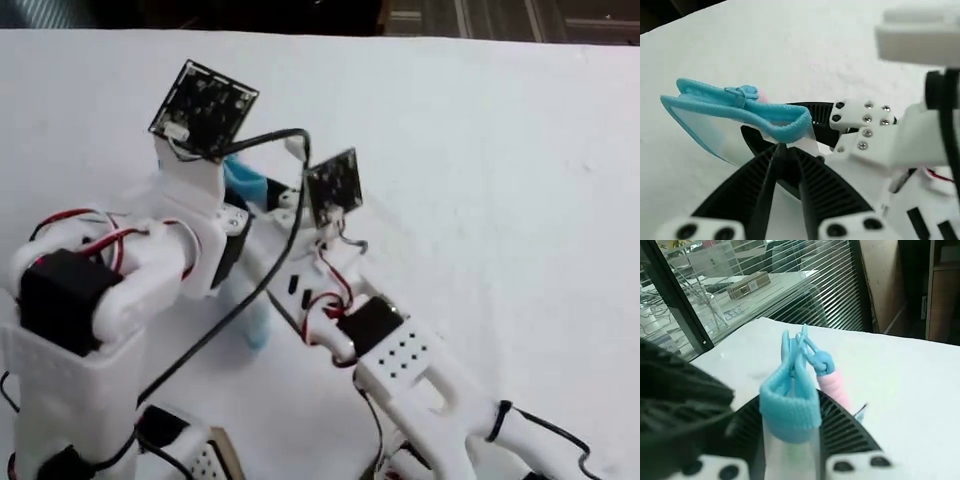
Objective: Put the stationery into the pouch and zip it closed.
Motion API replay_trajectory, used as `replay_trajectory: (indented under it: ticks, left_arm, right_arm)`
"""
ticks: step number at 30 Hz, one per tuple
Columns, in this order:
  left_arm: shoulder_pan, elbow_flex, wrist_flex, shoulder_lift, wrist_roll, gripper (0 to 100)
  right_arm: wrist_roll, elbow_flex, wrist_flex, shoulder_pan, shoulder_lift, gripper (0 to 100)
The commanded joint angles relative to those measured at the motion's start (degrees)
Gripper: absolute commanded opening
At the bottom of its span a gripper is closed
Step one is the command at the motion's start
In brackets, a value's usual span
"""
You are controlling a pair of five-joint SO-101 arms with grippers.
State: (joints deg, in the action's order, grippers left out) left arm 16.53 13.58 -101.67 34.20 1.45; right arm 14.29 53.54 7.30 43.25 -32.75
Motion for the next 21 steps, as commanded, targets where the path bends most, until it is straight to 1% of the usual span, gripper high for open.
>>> replay_trajectory:
  ticks: [1,4,6,7,10,13,18,21]
  left_arm:
    - [-2.81,0.57,-0.79,1.58,0.62,2]
    - [-11.96,2.07,0.0,0.88,0.7,3]
    - [-15.65,2.51,0.62,-0.7,0.26,5]
    - [-16.18,2.59,0.62,-1.67,-0.97,6]
    - [-16.26,2.95,0.97,-4.84,-5.54,9]
    - [-16.09,6.64,1.05,-8.88,-8.44,12]
    - [-10.37,15.16,-0.62,-15.21,-8.79,13]
    - [-9.23,17.98,-0.62,-17.67,-8.7,13]
  right_arm:
    - [0.44,0.0,0.31,1.27,4.88,1.8]
    - [0.35,0.53,0.31,1.8,4.09,1.8]
    - [0.35,0.62,0.31,2.15,3.56,1.8]
    - [0.35,0.62,0.31,2.33,3.56,1.8]
    - [0.35,0.62,0.31,2.33,3.56,1.8]
    - [0.26,0.62,0.31,2.33,3.56,1.8]
    - [0.26,0.62,0.31,2.15,3.56,1.8]
    - [-1.05,0.62,0.31,2.07,3.56,1.8]
